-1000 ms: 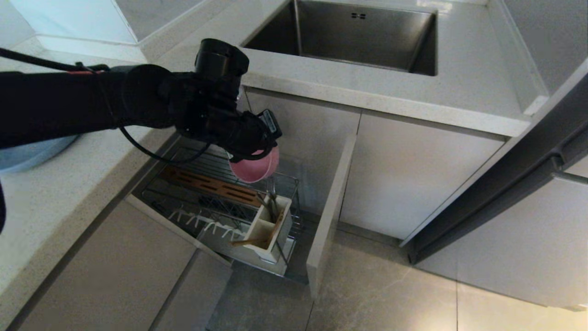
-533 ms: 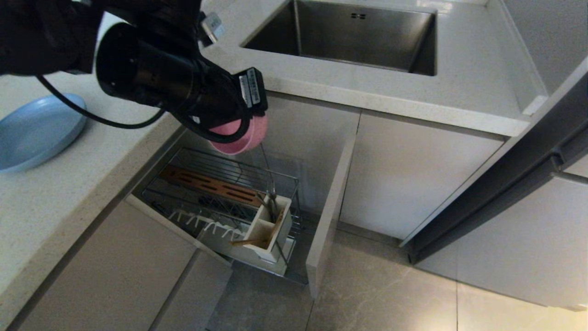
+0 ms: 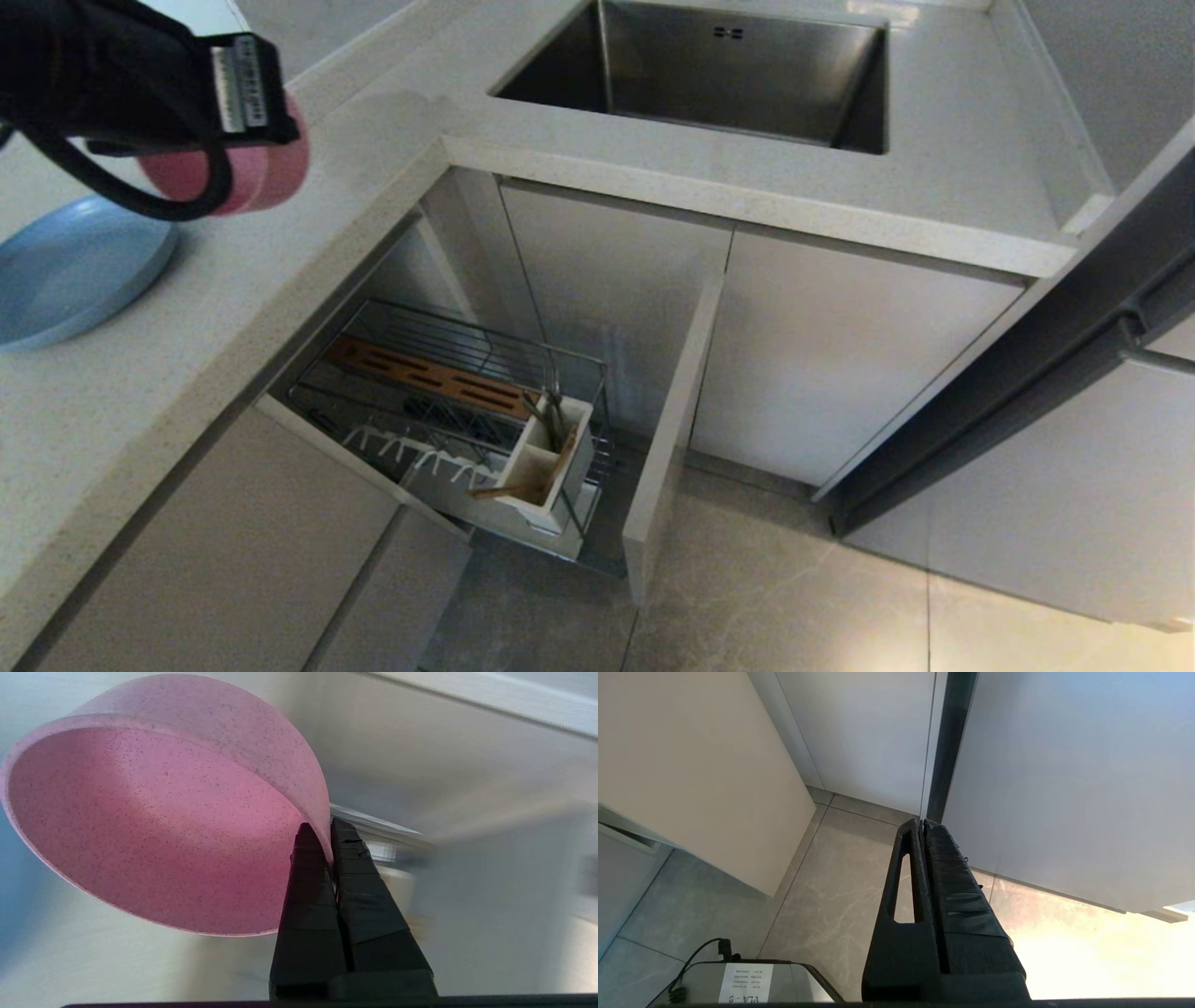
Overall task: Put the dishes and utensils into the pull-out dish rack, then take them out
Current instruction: Take the bowl out of the cupboard
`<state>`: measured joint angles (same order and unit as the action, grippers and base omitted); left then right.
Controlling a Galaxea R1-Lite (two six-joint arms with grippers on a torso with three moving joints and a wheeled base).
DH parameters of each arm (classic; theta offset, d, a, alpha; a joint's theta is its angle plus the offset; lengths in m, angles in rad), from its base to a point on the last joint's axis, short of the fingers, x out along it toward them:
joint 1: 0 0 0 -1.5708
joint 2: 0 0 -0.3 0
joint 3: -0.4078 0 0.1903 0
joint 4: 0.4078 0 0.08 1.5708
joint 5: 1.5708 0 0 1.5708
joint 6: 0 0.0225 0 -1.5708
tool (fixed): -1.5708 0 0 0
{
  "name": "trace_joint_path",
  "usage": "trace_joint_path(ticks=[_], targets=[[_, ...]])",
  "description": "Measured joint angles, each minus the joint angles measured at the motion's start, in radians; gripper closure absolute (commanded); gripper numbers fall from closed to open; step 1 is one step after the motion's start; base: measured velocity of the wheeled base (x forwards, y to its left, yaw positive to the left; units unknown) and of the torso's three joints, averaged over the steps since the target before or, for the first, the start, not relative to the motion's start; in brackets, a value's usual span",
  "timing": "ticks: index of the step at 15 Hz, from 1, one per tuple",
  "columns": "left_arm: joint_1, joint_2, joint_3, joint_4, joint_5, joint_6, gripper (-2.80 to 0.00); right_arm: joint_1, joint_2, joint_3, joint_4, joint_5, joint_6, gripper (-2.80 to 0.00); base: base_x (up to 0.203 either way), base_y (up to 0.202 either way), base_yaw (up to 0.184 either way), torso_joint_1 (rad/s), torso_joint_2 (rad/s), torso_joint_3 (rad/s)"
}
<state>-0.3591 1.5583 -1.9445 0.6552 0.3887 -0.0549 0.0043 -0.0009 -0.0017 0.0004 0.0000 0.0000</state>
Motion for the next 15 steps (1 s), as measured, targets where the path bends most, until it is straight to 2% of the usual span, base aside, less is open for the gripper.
trace_joint_path(ticks=[3, 6, 10, 12, 15], targets=[[0.224, -0.045, -0.003, 0.065, -0.019, 0.066, 0.0, 0.0, 0.0, 0.0, 0.0, 0.0, 0.0, 0.0, 0.0, 0.0, 0.0, 0.0, 0.0, 0.0], [0.404, -0.074, -0.013, 0.187, -0.114, 0.105, 0.0, 0.0, 0.0, 0.0, 0.0, 0.0, 0.0, 0.0, 0.0, 0.0, 0.0, 0.0, 0.0, 0.0], [0.553, -0.081, -0.022, 0.341, -0.23, 0.175, 0.0, 0.0, 0.0, 0.0, 0.0, 0.0, 0.0, 0.0, 0.0, 0.0, 0.0, 0.0, 0.0, 0.0], [0.61, -0.076, -0.029, 0.374, -0.296, 0.202, 0.0, 0.0, 0.0, 0.0, 0.0, 0.0, 0.0, 0.0, 0.0, 0.0, 0.0, 0.0, 0.0, 0.0], [0.684, -0.049, -0.039, 0.405, -0.319, 0.279, 0.0, 0.0, 0.0, 0.0, 0.0, 0.0, 0.0, 0.0, 0.0, 0.0, 0.0, 0.0, 0.0, 0.0]])
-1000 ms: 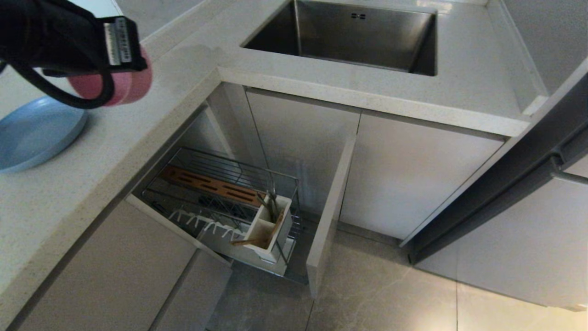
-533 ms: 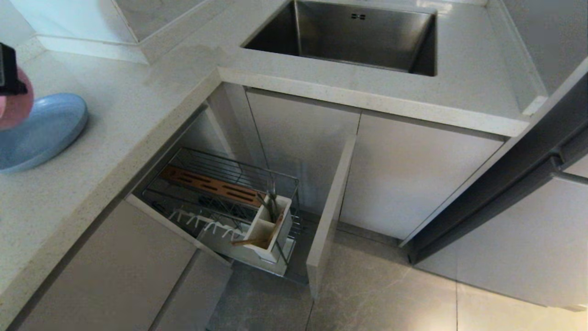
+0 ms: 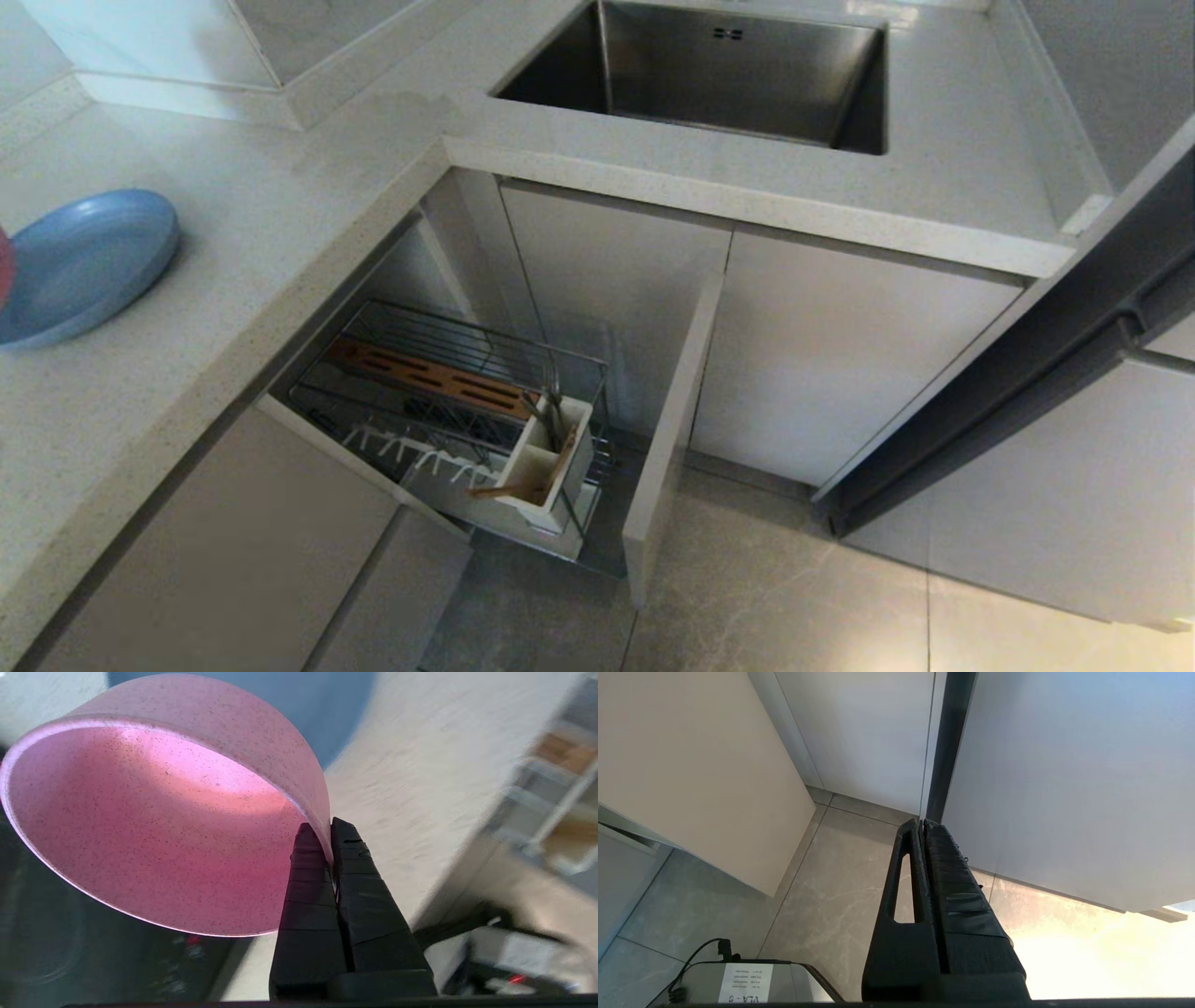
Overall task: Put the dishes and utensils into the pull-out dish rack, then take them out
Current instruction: Take the bowl out of the cupboard
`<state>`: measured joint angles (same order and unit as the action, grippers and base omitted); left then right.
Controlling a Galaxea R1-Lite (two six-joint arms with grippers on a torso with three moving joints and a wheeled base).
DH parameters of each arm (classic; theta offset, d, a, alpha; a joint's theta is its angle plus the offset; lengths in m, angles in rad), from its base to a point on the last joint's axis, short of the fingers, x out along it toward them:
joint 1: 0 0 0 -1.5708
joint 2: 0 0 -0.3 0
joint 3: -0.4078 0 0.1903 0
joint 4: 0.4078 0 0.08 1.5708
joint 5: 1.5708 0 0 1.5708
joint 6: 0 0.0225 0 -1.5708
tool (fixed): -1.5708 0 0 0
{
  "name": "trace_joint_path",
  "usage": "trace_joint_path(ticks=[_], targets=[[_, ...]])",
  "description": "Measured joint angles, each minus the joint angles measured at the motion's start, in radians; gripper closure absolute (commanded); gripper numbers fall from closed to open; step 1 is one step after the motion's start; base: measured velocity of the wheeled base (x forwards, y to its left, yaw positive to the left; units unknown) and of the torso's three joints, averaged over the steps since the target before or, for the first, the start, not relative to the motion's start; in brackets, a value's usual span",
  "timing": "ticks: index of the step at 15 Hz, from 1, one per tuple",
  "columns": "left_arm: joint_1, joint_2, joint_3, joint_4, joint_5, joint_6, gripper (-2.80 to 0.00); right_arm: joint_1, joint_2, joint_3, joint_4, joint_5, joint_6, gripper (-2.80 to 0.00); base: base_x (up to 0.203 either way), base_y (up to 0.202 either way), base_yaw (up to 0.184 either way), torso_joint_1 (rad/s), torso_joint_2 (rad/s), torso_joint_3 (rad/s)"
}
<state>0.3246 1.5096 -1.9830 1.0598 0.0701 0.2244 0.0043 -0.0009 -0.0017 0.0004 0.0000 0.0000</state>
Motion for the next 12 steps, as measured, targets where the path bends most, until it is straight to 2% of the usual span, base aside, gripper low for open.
trace_joint_path(ticks=[3, 7, 12], targets=[[0.062, 0.06, -0.005, -0.006, -0.015, 0.015, 0.0, 0.0, 0.0, 0.0, 0.0, 0.0, 0.0, 0.0, 0.0, 0.0, 0.0, 0.0, 0.0, 0.0], [0.112, 0.143, -0.018, -0.087, -0.148, 0.033, 0.0, 0.0, 0.0, 0.0, 0.0, 0.0, 0.0, 0.0, 0.0, 0.0, 0.0, 0.0, 0.0, 0.0], [0.113, 0.183, -0.024, -0.162, -0.169, 0.055, 0.0, 0.0, 0.0, 0.0, 0.0, 0.0, 0.0, 0.0, 0.0, 0.0, 0.0, 0.0, 0.0, 0.0]])
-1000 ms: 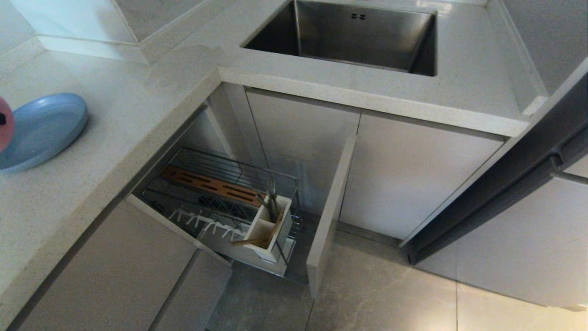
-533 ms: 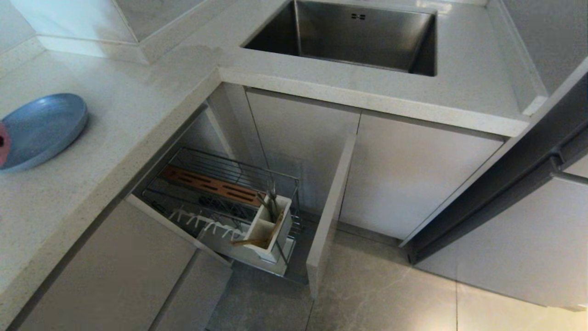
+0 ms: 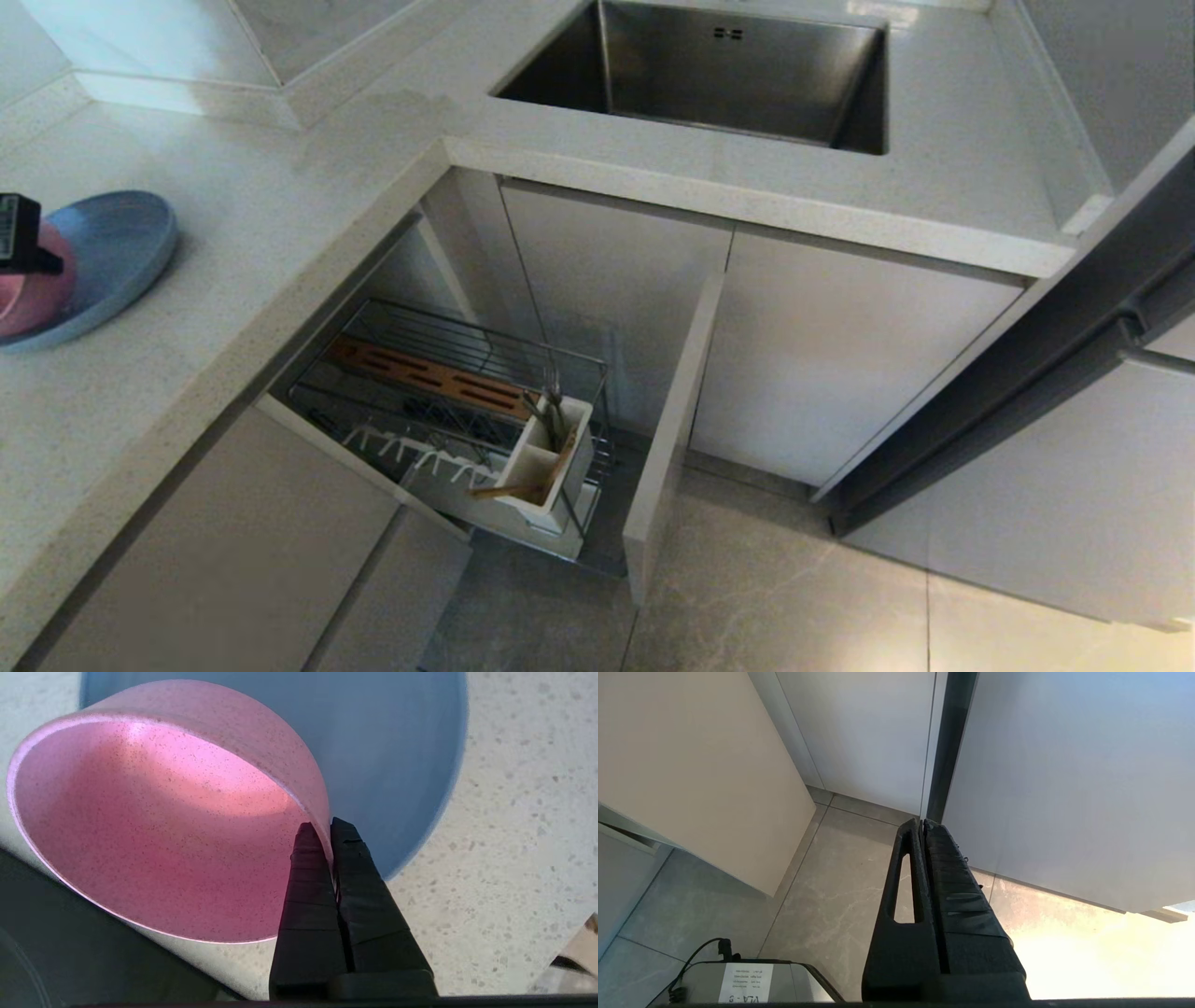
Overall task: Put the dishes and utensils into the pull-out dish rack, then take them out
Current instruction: Take the bowl out of the cupboard
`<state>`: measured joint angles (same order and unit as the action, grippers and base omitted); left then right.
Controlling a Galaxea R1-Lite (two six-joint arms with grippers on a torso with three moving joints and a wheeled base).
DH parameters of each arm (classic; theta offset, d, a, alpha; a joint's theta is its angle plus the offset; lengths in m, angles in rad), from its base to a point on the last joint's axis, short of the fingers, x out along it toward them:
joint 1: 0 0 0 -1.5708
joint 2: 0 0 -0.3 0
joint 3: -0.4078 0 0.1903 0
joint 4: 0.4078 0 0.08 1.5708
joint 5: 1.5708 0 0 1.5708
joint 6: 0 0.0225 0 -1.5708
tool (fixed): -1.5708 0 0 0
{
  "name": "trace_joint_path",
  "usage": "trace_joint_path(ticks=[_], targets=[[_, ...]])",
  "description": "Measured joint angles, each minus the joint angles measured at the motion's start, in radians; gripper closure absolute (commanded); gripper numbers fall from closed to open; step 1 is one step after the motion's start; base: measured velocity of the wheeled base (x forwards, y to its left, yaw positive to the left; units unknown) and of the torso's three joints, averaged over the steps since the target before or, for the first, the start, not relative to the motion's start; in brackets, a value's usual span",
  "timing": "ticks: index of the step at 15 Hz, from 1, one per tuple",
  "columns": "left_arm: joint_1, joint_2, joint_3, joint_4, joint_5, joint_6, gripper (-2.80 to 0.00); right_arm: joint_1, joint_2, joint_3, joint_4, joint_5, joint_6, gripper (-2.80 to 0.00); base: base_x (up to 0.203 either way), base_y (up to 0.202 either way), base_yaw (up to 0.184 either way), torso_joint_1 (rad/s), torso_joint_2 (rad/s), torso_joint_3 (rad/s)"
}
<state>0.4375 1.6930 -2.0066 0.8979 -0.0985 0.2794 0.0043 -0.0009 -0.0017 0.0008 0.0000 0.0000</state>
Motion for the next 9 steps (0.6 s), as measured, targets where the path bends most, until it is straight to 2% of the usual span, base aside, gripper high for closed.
trace_joint_path(ticks=[9], targets=[[-0.016, 0.007, 0.0, 0.0, 0.009, 0.001, 0.0, 0.0, 0.0, 0.0, 0.0, 0.0, 0.0, 0.0, 0.0, 0.0, 0.0, 0.0, 0.0, 0.0]])
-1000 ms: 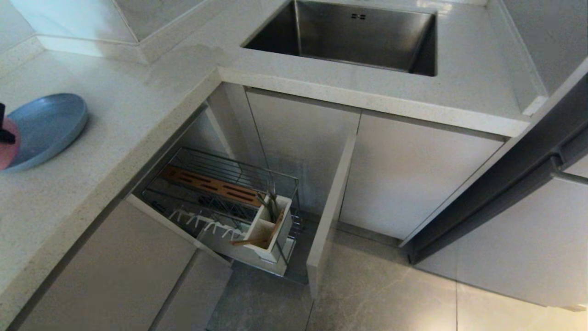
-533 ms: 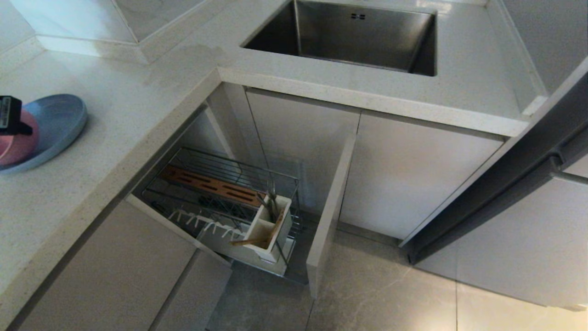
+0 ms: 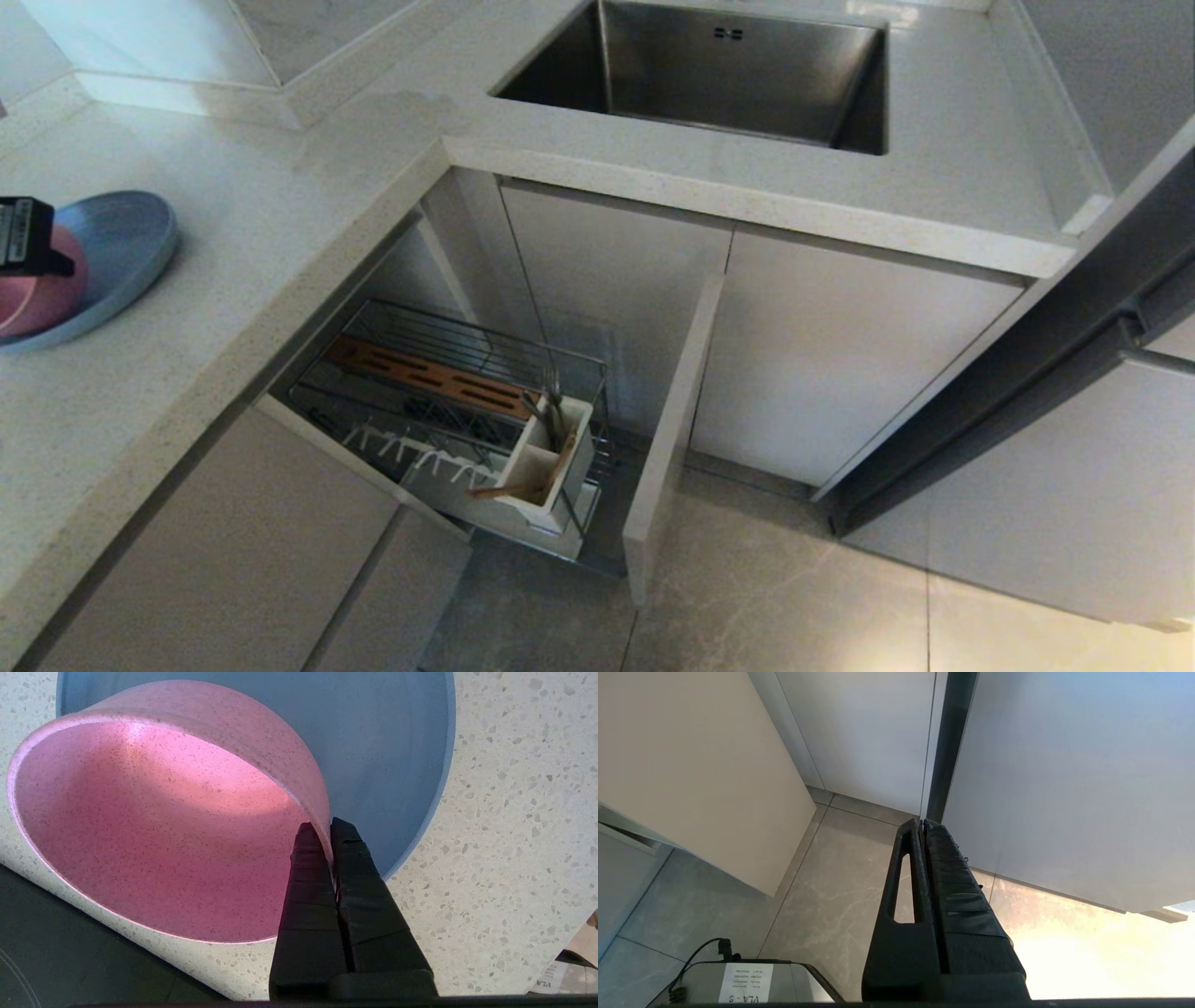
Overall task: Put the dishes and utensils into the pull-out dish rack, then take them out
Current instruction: Take the bowl out of the cupboard, then take the spoon out of the cupboard
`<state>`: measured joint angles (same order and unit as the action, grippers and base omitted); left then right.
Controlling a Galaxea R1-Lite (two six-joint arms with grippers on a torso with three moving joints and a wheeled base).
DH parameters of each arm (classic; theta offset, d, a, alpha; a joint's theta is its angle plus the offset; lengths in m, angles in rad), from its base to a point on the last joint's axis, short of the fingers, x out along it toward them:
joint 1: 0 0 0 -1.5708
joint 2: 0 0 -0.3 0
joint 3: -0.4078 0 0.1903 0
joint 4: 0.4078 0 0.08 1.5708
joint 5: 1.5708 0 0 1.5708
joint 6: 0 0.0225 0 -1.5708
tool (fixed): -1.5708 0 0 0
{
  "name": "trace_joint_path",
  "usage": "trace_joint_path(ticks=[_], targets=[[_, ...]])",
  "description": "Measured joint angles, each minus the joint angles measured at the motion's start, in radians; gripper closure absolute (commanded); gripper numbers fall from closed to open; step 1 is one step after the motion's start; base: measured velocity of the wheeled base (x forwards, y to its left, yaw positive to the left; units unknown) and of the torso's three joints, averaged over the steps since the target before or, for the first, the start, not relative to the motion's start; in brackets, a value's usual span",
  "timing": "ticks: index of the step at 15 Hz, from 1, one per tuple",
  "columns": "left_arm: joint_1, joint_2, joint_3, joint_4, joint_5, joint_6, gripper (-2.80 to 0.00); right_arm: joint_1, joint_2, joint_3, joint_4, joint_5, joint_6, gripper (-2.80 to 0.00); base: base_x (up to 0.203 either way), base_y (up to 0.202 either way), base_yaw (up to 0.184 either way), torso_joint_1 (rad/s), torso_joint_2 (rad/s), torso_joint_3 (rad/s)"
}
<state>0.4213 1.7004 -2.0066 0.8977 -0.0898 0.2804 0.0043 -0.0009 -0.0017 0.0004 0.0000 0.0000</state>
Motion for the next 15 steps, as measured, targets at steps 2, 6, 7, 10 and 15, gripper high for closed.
trace_joint_path(ticks=[2, 6, 7, 10, 15], targets=[[0.0, 0.0, 0.0, -0.002, 0.003, 0.0, -2.8, 0.0, 0.0, 0.0, 0.0, 0.0, 0.0, 0.0, 0.0, 0.0, 0.0, 0.0, 0.0, 0.0], [0.0, -0.002, 0.0, -0.004, 0.003, -0.001, -2.8, 0.0, 0.0, 0.0, 0.0, 0.0, 0.0, 0.0, 0.0, 0.0, 0.0, 0.0, 0.0, 0.0], [0.0, -0.004, 0.0, -0.004, 0.003, -0.003, -2.8, 0.0, 0.0, 0.0, 0.0, 0.0, 0.0, 0.0, 0.0, 0.0, 0.0, 0.0, 0.0, 0.0], [0.0, -0.024, 0.0, -0.022, 0.003, -0.006, -2.8, 0.0, 0.0, 0.0, 0.0, 0.0, 0.0, 0.0, 0.0, 0.0, 0.0, 0.0, 0.0, 0.0], [0.0, -0.12, 0.002, -0.033, 0.0, -0.021, 0.0, 0.0, 0.0, 0.0, 0.0, 0.0, 0.0, 0.0, 0.0, 0.0, 0.0, 0.0, 0.0, 0.0]])
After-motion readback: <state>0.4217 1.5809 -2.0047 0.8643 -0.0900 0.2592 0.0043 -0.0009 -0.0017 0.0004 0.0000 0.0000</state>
